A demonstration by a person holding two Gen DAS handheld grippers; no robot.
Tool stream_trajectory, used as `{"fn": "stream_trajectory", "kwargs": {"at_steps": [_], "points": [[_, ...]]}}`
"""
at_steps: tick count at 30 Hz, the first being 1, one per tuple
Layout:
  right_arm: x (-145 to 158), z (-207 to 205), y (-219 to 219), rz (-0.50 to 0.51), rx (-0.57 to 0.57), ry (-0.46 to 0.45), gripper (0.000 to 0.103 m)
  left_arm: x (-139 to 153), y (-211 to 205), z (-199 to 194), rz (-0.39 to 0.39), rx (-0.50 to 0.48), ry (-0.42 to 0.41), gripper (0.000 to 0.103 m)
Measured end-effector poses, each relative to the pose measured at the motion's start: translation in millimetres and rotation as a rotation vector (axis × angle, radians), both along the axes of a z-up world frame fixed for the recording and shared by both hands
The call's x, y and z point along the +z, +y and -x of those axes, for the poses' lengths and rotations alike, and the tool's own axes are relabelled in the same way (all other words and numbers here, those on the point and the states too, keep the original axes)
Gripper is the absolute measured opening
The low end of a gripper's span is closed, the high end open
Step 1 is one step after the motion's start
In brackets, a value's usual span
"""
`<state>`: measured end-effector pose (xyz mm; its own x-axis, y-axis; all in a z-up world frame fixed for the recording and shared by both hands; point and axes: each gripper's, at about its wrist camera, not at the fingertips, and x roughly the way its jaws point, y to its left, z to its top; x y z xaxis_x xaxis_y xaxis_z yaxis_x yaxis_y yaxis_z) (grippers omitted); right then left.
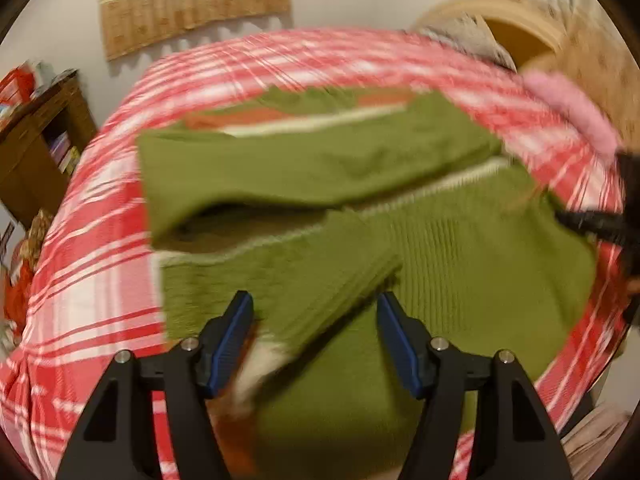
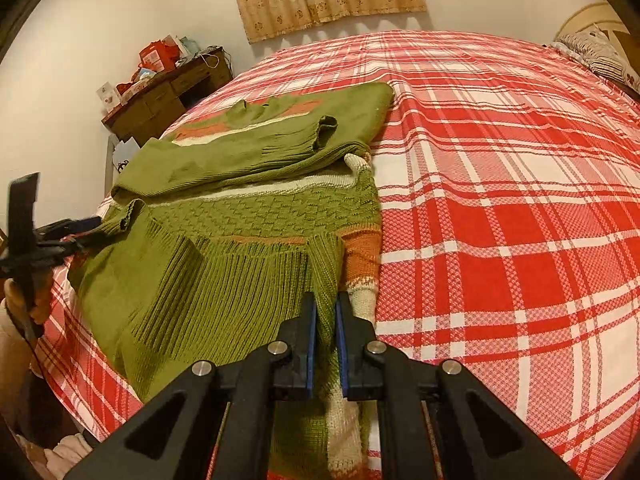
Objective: Fold small clothes
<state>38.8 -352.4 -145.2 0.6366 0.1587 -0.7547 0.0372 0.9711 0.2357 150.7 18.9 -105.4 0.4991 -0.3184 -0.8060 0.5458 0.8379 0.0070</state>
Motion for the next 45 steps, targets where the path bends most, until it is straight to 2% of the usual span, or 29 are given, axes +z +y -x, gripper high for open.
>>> {"fn": "stream_trajectory", "kwargs": {"at_steps": [2, 3, 4, 5, 6, 8, 10, 17, 26, 30, 40, 45], "points": [[-0.2, -0.5, -0.5, -0.002, 0.000, 0.001, 0.009, -6.5, -3.8, 0.7, -0.013, -0.007, -0.027, 0.069], [-0.7, -0.6, -1.3, -0.006, -0.003, 0.001, 0.009, -6.0, -1.0, 1.8, 0.008, -0.009, -0.038, 0.066], [-0.7, -0.6, -1.6, -0.009, -0.005, 0.001, 0.009, -5.4, 0.4, 1.1, 0.022, -0.011, -0.031, 0.051], [-0.6, -0.5, -1.4, -0.009, -0.008, 0.002, 0.009, -4.2, 2.8, 0.9, 0.053, -0.013, -0.019, 0.027], [0.5, -0.1, -0.1, 0.000, -0.011, 0.003, 0.009, -2.4, 5.1, 0.5, 0.073, -0.006, -0.015, 0.019], [4.2, 0.9, 4.0, 0.019, -0.015, 0.000, 0.009, 0.7, 8.6, 1.8, 0.089, 0.016, -0.015, 0.013], [13.4, 3.6, 6.1, 0.016, -0.023, -0.023, 0.008, 4.2, 10.1, 3.1, 0.109, 0.029, -0.011, 0.012], [69.0, 2.8, 10.9, 0.024, 0.001, -0.153, 0.008, 42.0, 25.4, -4.1, 0.271, 0.097, -0.015, 0.011], [109.7, -46.1, 14.6, 0.110, 0.038, -0.228, 0.008, 70.8, 37.2, -43.2, 0.342, 0.196, -0.036, 0.011], [118.2, -78.5, 7.1, 0.110, 0.027, -0.239, 0.008, 77.6, 46.4, -72.8, 0.385, 0.261, -0.036, 0.011], [128.8, -161.7, 6.2, 0.177, 0.015, -0.260, 0.007, 84.1, 50.6, -129.1, 0.388, 0.322, -0.067, 0.011], [129.8, -196.8, 1.0, 0.182, -0.010, -0.272, 0.006, 83.8, 55.5, -156.3, 0.421, 0.354, -0.069, 0.011]]}}
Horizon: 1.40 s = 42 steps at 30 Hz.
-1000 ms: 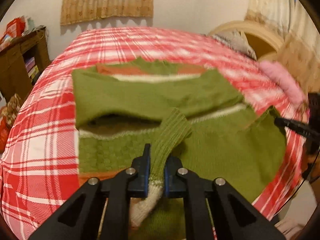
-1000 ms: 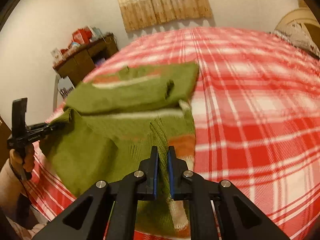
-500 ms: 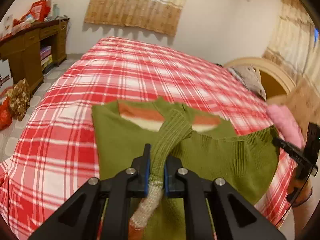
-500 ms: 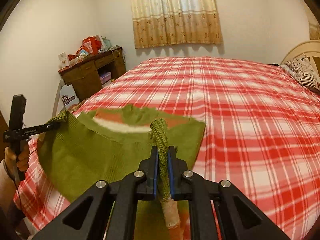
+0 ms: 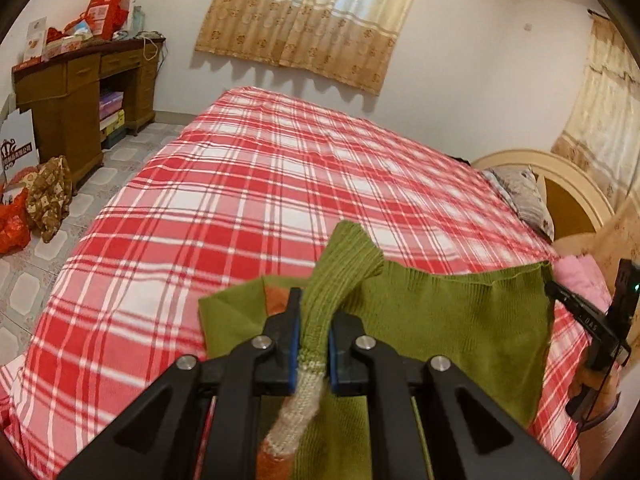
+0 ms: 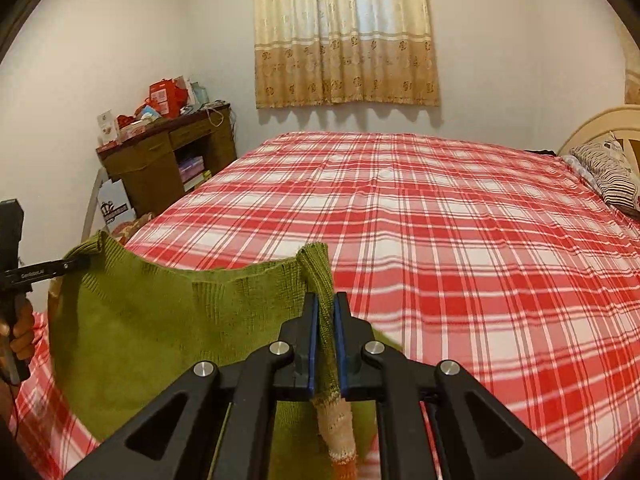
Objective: Fold small clothes
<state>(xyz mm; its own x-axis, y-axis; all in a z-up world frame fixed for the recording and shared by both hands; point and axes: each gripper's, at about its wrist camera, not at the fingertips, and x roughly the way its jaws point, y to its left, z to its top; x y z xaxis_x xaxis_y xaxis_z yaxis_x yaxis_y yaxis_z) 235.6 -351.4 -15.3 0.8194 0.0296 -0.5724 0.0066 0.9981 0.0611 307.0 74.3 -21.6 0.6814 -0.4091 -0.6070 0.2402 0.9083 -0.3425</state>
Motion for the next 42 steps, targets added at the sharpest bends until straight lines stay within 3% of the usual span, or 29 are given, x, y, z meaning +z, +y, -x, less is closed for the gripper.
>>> {"fn": "stream_trajectory", "kwargs": {"at_steps": [5, 9, 14, 16, 25, 26, 27, 29, 30, 32, 35, 37, 38, 39, 40, 41, 42], "points": [[-12.1, -26.2, -7.7, 0.005, -0.040, 0.001, 0.003, -5.3, -5.6, -21.4, -0.003, 0.018, 0.003, 0.011], [-40.4, -50.2, -10.0, 0.045, -0.066, 0.040, 0.000, -20.2, -16.1, -37.2, -0.042, 0.047, 0.012, 0.011], [-73.0, -49.8, -19.4, -0.016, -0.093, 0.075, 0.000, -75.8, -23.4, -55.3, -0.195, 0.130, 0.124, 0.013], [-79.1, -48.9, -21.9, -0.047, -0.075, 0.115, 0.001, -91.8, -18.1, -56.5, -0.179, 0.137, 0.156, 0.015], [-102.4, -59.7, -15.9, -0.098, -0.010, 0.243, 0.003, -91.0, -3.1, -47.6, -0.086, 0.166, 0.135, 0.025], [-104.1, -60.7, -17.1, -0.114, -0.017, 0.246, 0.010, -91.8, 2.3, -46.7, -0.047, 0.176, 0.134, 0.029], [-104.4, -61.0, -17.9, -0.131, -0.015, 0.242, 0.037, -92.6, 7.3, -45.5, -0.010, 0.195, 0.132, 0.029], [-101.3, -58.3, -17.6, -0.159, -0.012, 0.211, 0.080, -93.6, 17.4, -40.9, 0.050, 0.233, 0.127, 0.029], [-98.0, -56.5, -16.5, -0.162, -0.006, 0.193, 0.080, -94.3, 21.7, -39.2, 0.077, 0.249, 0.126, 0.029], [-94.9, -57.9, -12.3, -0.145, 0.003, 0.206, 0.080, -97.5, 25.3, -41.7, 0.104, 0.254, 0.141, 0.029], [-96.9, -63.2, -1.1, -0.073, 0.004, 0.233, 0.080, -96.2, 17.9, -45.1, 0.067, 0.256, 0.134, 0.029], [-109.6, -73.4, 9.5, -0.014, 0.018, 0.314, 0.080, -95.7, 16.1, -45.6, 0.059, 0.256, 0.128, 0.030], [-118.2, -78.3, 15.0, 0.017, 0.027, 0.356, 0.071, -96.2, 17.2, -45.3, 0.064, 0.256, 0.129, 0.030], [-123.9, -80.9, 20.7, 0.078, 0.018, 0.377, 0.047, -97.5, 18.9, -46.0, 0.075, 0.256, 0.131, 0.030], [-122.0, -80.2, 24.8, 0.109, 0.021, 0.355, 0.043, -98.5, 20.1, -46.5, 0.089, 0.260, 0.133, 0.030], [-120.5, -80.5, 27.0, 0.113, 0.033, 0.352, 0.018, -99.2, 21.0, -45.8, 0.097, 0.262, 0.133, 0.030], [-118.1, -79.4, 27.9, 0.102, 0.028, 0.345, 0.008, -99.6, 21.8, -45.6, 0.097, 0.263, 0.133, 0.030]]}}
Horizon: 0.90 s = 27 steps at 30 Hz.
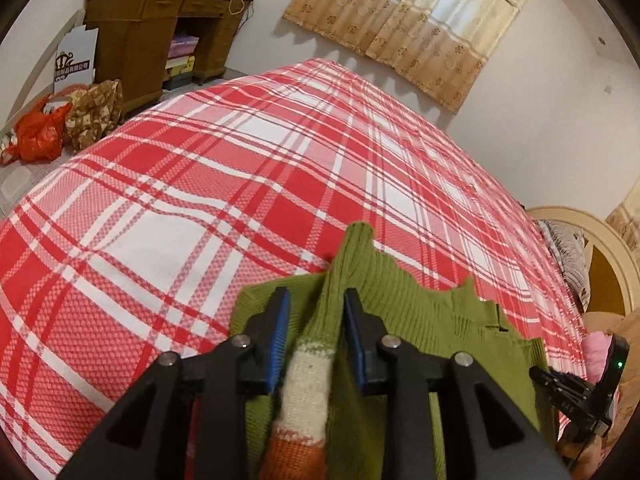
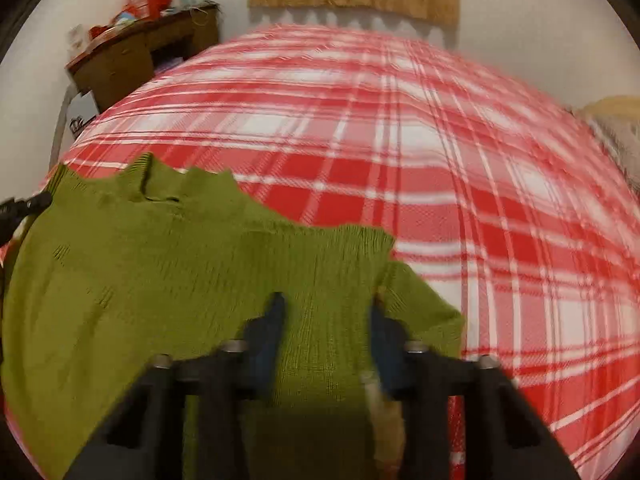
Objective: Fold small clothes
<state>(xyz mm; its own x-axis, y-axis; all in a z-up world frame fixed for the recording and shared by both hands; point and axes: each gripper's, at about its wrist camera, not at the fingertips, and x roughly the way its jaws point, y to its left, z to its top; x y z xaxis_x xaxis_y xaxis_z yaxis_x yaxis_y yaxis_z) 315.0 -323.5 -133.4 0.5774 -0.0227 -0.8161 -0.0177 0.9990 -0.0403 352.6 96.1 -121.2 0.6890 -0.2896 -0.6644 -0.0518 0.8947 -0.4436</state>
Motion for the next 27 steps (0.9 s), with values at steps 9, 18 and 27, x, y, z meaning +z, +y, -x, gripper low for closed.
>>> {"fn": "stream_trajectory", "kwargs": {"at_steps": [9, 18, 27], "points": [[21.3, 11.9, -15.5, 0.088, -0.180, -0.185, 0.008, 3.7, -9.5, 1.3, -0.073, -0.023, -0.013, 0.042], [3.5, -6.6, -31.9, -0.005, -0.172, -0.110, 0.021, 0.1, -9.1, -4.9, -0.073, -0.020, 0.016, 0.042], [43.1, 112.3, -15.6, -0.131, -0.193, -0.253, 0.022, 1.2, -10.0, -4.2, -0.083, -0.020, 0.016, 0.042]]}}
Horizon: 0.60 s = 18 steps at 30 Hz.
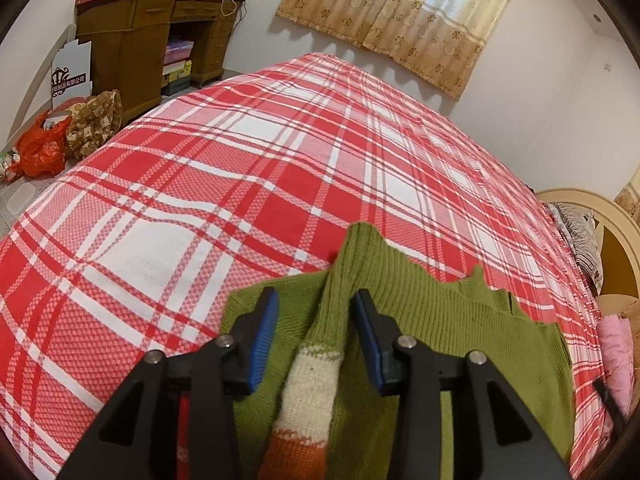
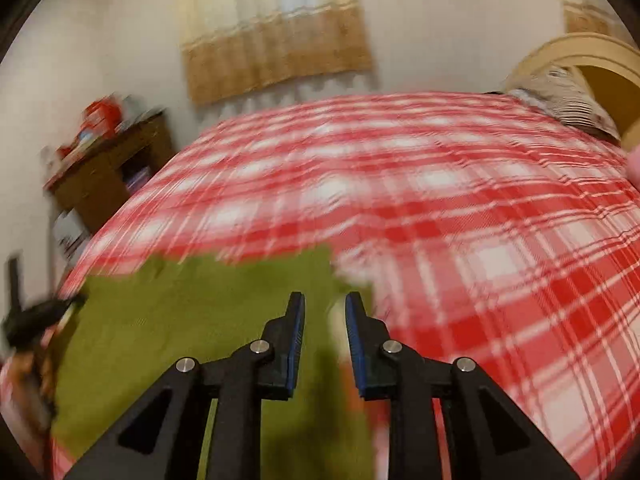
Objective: Fold small clothes
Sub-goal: 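Fold the lifted sweater half over onto itself and open both grippers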
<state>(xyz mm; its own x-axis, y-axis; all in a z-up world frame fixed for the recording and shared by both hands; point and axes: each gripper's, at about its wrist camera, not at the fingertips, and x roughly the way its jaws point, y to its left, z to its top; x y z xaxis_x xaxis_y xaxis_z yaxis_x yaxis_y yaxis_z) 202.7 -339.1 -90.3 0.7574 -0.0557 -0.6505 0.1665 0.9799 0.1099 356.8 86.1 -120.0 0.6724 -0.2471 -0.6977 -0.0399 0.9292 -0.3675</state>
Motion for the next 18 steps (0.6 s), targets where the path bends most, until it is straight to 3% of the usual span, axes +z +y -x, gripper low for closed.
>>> {"fn": "stream_trajectory", "kwargs": {"at_steps": [3, 6, 8, 9, 10, 14, 18], "points": [[-8.6, 23.4, 24.8, 0.016, 0.088, 0.041, 0.022, 2.8, -8.4, -0.6, -0.051, -0.013, 0.011, 0.047], [-24.7, 41.1, 33.1, 0.023, 0.112, 0.091, 0.022, 13.3, -32.6, 4.5, -0.238, -0.077, 0.033, 0.054], [-37.2, 55.7, 32.4, 0.051, 0.112, 0.120, 0.022, 25.3, -49.1, 25.6, -0.386, -0.094, 0.012, 0.068], [-47.3, 64.1, 28.2, 0.049, 0.101, 0.144, 0.022, 28.1, -51.5, 34.1, -0.411, -0.091, 0.002, 0.072], [-54.3, 72.8, 23.7, 0.031, 0.098, 0.136, 0.022, 31.9, -54.1, 48.2, -0.424, -0.092, -0.007, 0.077], [-55.4, 89.0, 12.7, -0.020, 0.091, 0.058, 0.022, 33.4, -50.9, 113.8, -0.317, -0.141, -0.001, 0.079], [-57.4, 88.8, 23.7, 0.057, 0.087, 0.054, 0.022, 21.1, -46.4, 169.8, -0.299, -0.100, -0.010, 0.084]]}}
